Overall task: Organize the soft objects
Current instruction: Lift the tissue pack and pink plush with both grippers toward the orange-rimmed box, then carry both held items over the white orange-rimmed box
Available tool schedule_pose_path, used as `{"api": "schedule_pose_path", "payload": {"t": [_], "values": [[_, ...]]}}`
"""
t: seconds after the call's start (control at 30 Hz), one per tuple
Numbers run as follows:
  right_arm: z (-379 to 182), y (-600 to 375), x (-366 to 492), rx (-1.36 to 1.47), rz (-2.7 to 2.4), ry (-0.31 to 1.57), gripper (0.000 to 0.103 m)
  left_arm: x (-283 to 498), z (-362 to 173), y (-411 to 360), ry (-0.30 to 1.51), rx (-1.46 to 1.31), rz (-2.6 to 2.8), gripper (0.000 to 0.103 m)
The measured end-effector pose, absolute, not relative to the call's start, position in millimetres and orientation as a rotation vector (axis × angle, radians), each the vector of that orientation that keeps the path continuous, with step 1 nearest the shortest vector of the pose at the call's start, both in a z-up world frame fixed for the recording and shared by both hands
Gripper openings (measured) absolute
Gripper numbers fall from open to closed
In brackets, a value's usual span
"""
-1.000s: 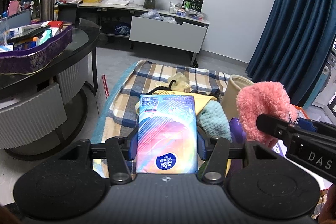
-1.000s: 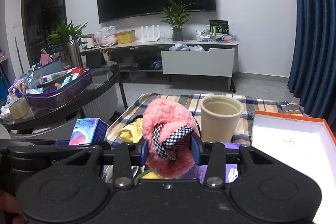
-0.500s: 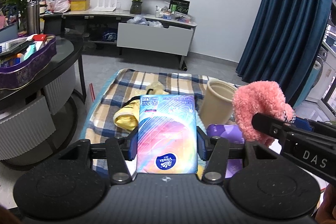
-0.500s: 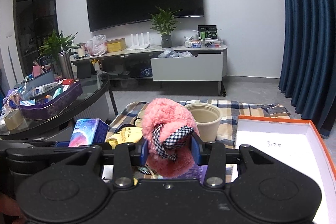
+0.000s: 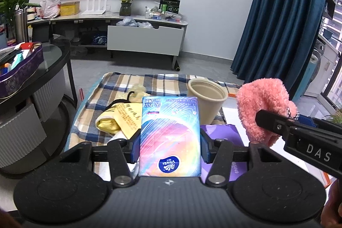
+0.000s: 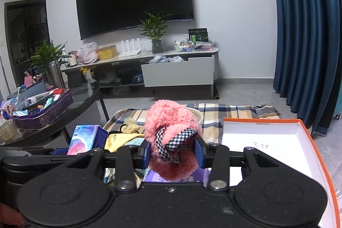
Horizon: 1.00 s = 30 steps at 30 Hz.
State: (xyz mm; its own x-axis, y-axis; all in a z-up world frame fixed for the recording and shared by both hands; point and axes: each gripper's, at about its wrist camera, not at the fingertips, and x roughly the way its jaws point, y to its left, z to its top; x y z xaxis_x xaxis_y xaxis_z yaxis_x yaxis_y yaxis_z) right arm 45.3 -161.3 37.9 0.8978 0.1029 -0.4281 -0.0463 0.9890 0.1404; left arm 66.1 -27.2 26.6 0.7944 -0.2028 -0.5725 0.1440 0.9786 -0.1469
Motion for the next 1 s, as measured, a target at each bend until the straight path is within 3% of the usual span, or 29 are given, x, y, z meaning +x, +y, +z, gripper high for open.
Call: {"api": "schedule_pose_path", "payload": {"t": [1.0], "values": [[28.0, -232.3, 1.2, 0.201, -0.039, 0.433, 0.049, 45.9, 20.6, -94.0, 0.628, -0.030, -0.288, 0.053]]}}
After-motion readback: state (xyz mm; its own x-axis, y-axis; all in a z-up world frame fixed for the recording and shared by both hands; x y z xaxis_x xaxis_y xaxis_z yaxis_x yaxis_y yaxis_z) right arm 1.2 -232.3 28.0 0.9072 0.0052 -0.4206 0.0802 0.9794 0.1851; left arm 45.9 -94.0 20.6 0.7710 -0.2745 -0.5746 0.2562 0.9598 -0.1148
